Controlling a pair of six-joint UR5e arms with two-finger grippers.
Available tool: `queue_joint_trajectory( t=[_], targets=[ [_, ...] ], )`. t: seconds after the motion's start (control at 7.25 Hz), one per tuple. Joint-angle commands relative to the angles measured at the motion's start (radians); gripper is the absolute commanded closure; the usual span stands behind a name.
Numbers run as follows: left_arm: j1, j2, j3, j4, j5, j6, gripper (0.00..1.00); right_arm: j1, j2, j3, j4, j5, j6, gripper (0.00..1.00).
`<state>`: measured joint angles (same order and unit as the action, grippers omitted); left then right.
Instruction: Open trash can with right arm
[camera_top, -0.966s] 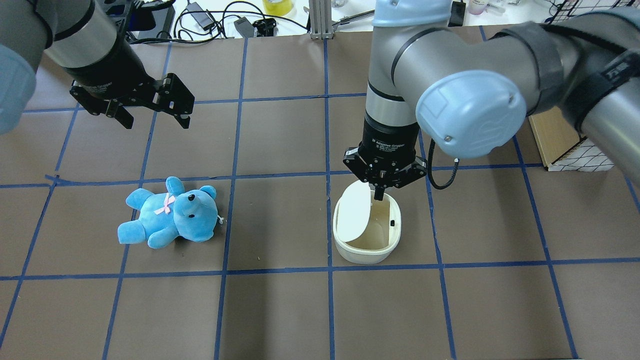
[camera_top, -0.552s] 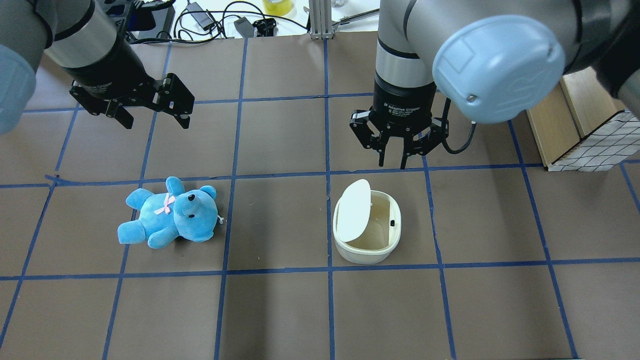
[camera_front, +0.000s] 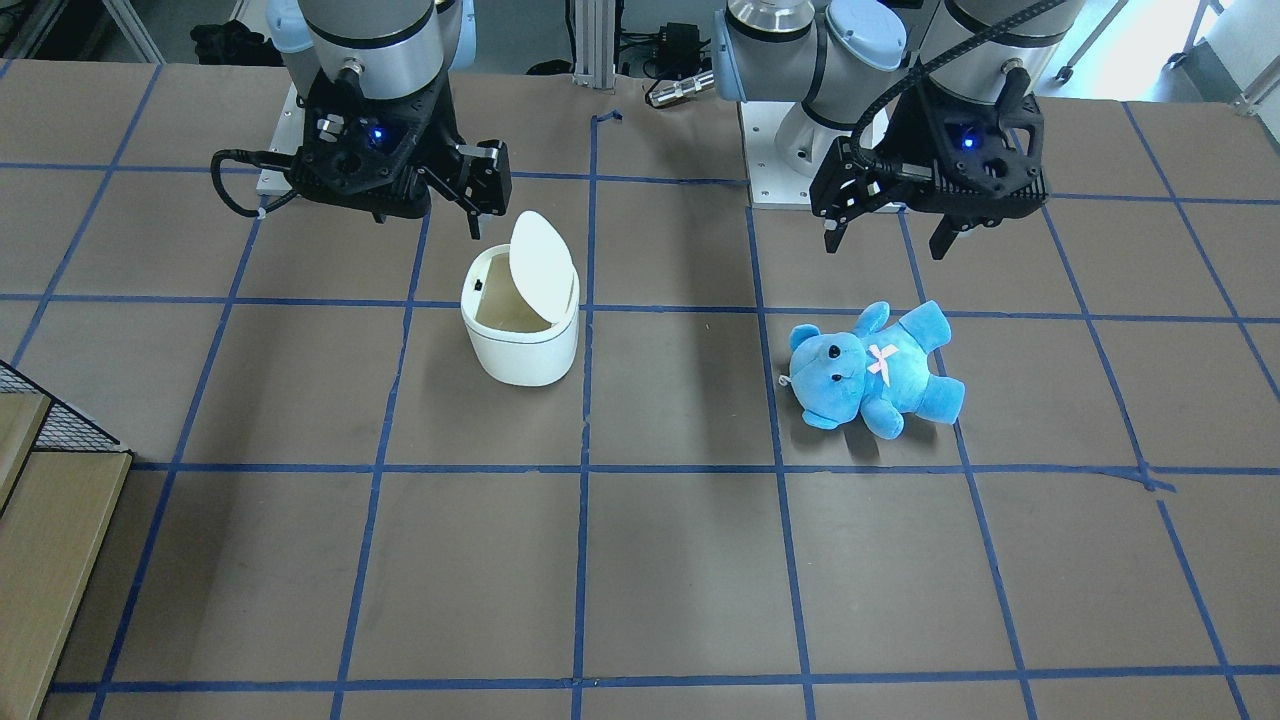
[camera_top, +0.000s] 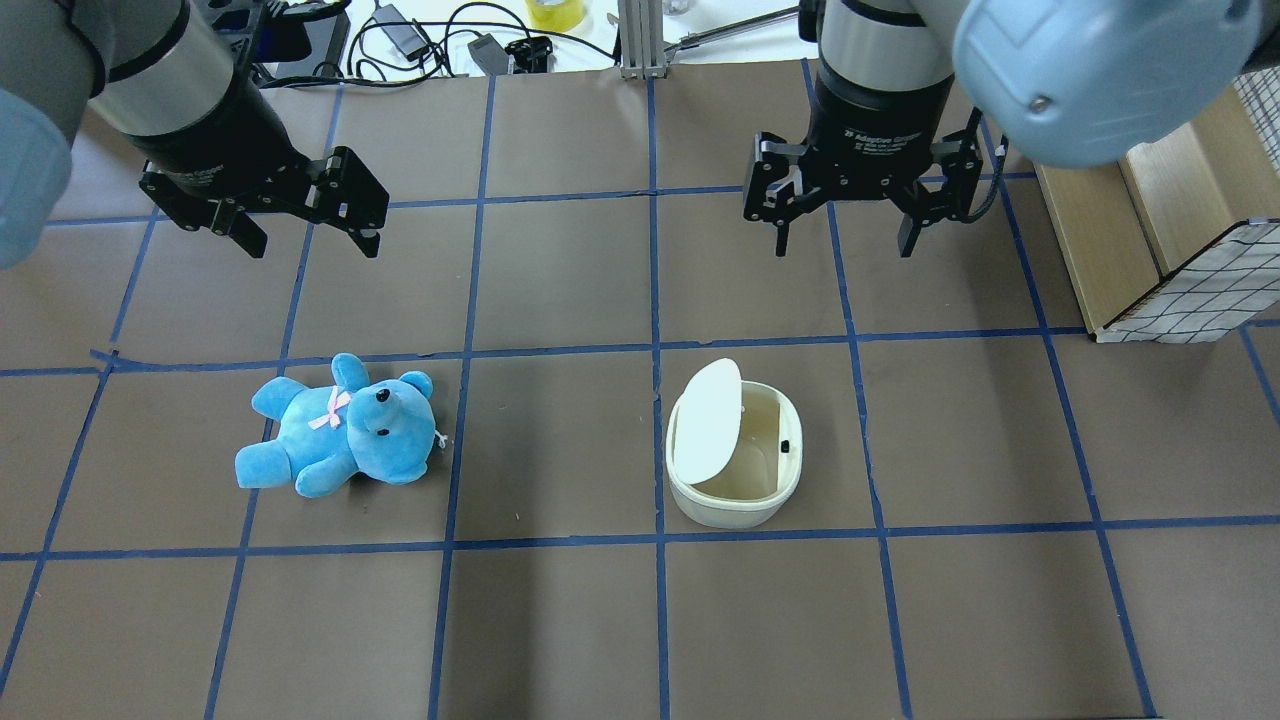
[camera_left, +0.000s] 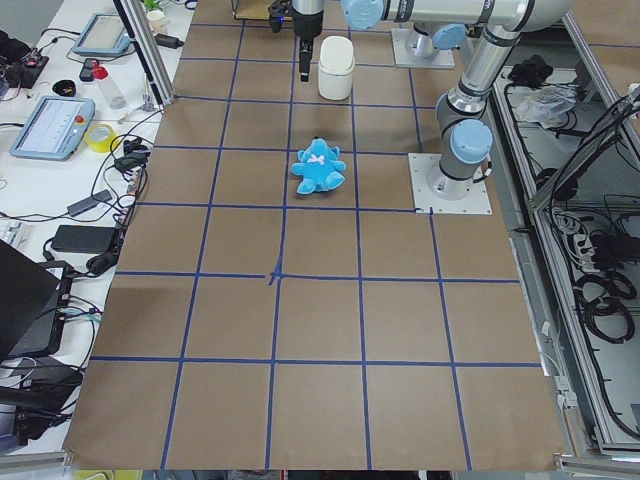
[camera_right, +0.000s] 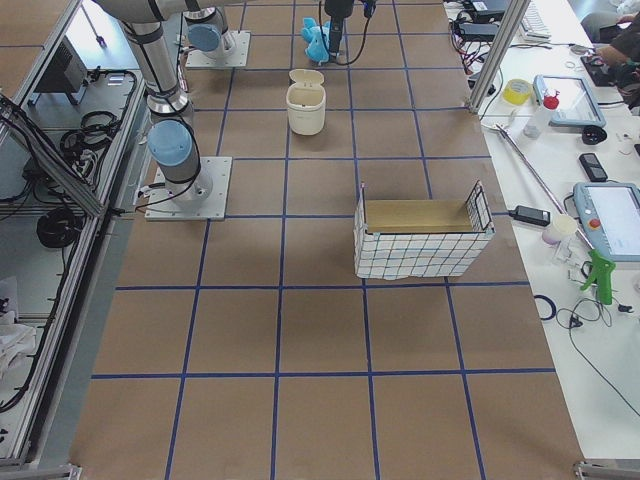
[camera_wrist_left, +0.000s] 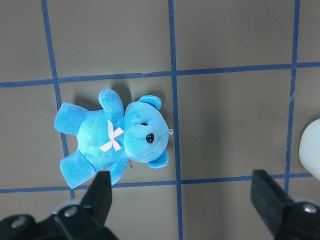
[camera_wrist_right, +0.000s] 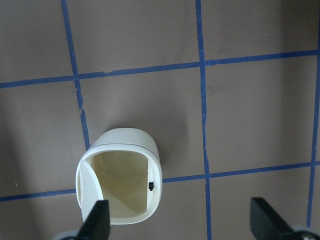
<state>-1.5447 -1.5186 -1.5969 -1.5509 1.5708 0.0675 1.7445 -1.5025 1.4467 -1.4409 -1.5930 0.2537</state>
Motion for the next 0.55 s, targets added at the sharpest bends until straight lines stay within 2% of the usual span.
queue_joint_trajectory(
  t=[0.0, 0.41],
  targets=[
    [0.000, 0.000, 0.000, 0.000, 0.000, 0.000, 0.00, -0.075, -0.005, -0.002, -0.006, 0.002, -0.123, 0.00],
    [0.000, 0.000, 0.000, 0.000, 0.000, 0.000, 0.00, -0.137, -0.013, -0.002, -0.018, 0.004, -0.195, 0.00]
  ],
)
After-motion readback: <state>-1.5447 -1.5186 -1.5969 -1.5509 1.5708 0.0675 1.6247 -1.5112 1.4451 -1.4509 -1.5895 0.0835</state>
